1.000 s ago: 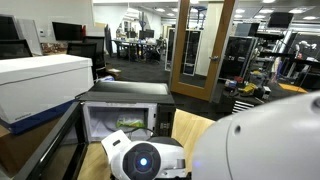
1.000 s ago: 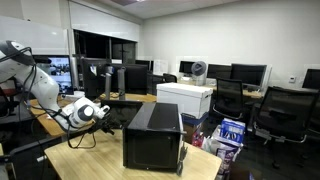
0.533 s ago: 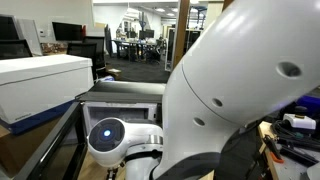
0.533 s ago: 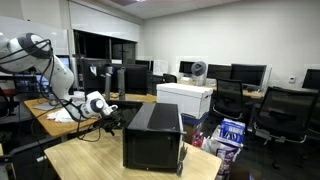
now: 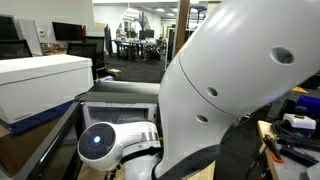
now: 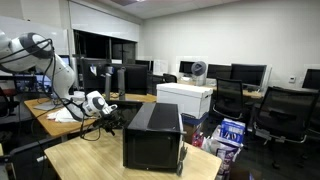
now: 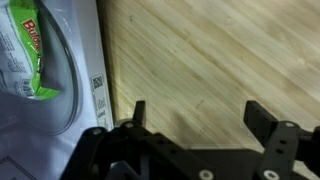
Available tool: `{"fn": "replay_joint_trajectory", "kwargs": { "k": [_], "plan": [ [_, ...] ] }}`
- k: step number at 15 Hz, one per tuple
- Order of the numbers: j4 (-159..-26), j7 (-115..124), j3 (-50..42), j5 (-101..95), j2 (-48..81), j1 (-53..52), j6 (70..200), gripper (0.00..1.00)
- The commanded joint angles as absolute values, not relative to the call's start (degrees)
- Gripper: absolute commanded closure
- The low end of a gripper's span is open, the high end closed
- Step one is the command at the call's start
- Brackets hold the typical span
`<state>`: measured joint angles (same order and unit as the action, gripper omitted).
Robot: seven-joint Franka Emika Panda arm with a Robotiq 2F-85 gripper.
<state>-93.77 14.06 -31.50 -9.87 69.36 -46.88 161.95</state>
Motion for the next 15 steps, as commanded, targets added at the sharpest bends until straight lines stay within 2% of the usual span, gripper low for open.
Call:
{"fn": "replay_joint_trajectory", "kwargs": {
  "k": [1,9,15],
  "plan": [
    [-94.3,21.1,-34.4,-11.5,70.3,-49.8,161.5,0.0],
    [-93.3,23.0,-31.0,-10.1,67.7,-44.8,158.5,0.0],
    [-94.0,27.2,-32.5,-10.5,68.5,-46.1,160.8,0.0]
  ]
}}
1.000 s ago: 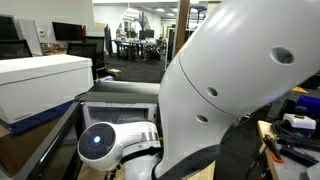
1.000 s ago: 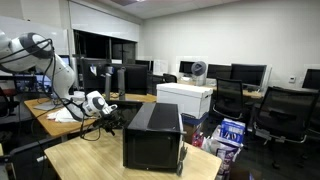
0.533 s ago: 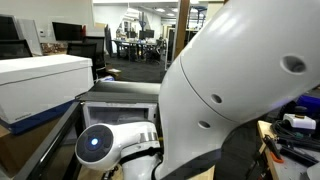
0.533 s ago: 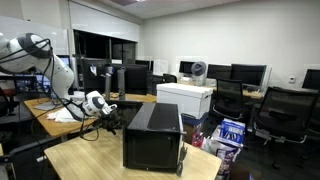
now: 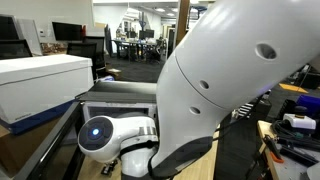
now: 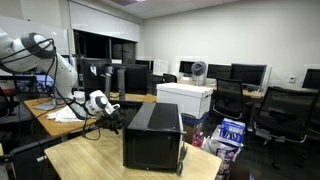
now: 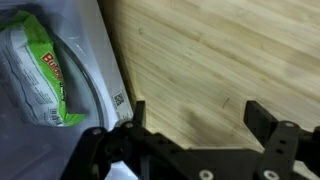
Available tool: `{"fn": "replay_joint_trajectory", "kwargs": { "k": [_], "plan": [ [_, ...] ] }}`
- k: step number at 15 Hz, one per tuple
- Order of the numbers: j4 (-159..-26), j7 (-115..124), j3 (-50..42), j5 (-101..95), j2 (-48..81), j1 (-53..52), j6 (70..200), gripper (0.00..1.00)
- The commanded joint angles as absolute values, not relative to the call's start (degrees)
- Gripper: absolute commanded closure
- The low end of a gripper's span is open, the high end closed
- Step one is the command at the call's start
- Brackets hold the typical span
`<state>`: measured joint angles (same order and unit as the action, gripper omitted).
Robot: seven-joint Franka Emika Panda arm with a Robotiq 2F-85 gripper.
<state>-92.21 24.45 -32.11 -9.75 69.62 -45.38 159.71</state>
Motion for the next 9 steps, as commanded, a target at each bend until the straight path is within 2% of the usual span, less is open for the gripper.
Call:
{"fn": "replay_joint_trajectory", "kwargs": {
  "k": [1,3,4,7,9],
  "plan": [
    [-94.0,27.6,-32.3,-10.2,68.3,-45.9,160.8,0.0],
    [-93.9,21.1,-26.4,-10.1,65.2,-40.4,159.5,0.0],
    [-91.9,26.3,-30.6,-10.8,69.2,-44.2,159.6,0.0],
    [-91.9,24.3,-27.2,-11.0,67.6,-41.0,159.6,0.0],
    [-95.5,28.3,-28.2,-10.6,66.6,-45.3,160.8,0.0]
  ]
}}
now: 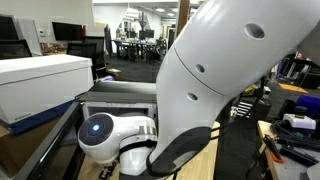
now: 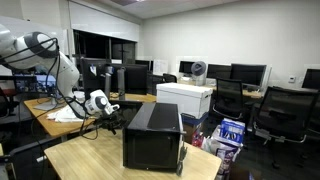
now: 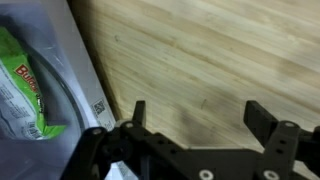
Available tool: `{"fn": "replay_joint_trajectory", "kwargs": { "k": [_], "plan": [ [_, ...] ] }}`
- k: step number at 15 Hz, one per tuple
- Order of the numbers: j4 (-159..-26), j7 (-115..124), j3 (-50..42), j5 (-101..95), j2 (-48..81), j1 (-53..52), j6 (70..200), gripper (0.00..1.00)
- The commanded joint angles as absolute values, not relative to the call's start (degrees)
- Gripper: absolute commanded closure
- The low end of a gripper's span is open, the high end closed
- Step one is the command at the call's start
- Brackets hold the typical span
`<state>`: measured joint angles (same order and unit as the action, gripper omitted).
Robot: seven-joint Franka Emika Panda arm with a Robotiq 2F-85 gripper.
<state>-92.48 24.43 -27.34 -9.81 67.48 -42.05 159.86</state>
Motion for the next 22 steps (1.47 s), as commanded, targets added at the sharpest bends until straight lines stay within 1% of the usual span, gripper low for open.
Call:
{"fn": "replay_joint_trajectory", "kwargs": {
  "k": [1,2,3,11,17,22],
  "plan": [
    [-97.0,31.5,-28.6,-9.8,65.9,-48.0,160.5,0.0],
    [-91.9,28.8,-27.7,-9.6,68.5,-42.5,160.4,0.0],
    [-90.3,28.2,-27.5,-9.4,69.2,-40.8,160.4,0.0],
    [-84.6,29.7,-26.5,-8.9,68.8,-33.9,158.3,0.0],
    [-80.4,33.9,-28.6,-9.3,70.2,-32.9,158.4,0.0],
    [-78.2,40.8,-35.2,-11.2,73.5,-35.4,157.6,0.0]
  ]
}}
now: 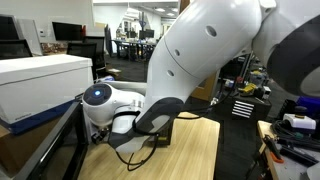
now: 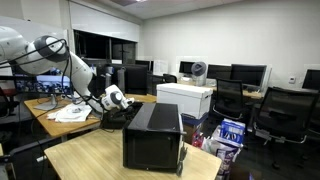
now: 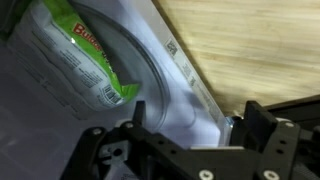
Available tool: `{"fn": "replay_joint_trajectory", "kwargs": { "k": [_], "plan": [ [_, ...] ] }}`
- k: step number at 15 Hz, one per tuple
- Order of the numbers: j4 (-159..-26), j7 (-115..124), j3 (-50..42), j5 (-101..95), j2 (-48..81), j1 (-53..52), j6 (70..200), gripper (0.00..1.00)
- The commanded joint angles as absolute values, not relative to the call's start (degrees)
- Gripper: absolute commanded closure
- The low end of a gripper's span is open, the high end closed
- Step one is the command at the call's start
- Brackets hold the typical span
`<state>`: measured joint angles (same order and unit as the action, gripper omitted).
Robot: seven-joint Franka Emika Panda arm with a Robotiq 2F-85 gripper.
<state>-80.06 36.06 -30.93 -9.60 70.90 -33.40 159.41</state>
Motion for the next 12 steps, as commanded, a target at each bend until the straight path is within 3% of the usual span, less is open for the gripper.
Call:
{"fn": "replay_joint_trajectory", "kwargs": {
  "k": [1,6,12],
  "plan": [
    [-77.2,41.5,-36.6,-11.6,74.7,-35.4,157.1,0.0],
    [-70.6,44.8,-41.6,-13.0,81.6,-34.9,152.9,0.0],
    [-72.7,51.5,-45.6,-19.2,83.8,-38.8,152.2,0.0]
  ]
}}
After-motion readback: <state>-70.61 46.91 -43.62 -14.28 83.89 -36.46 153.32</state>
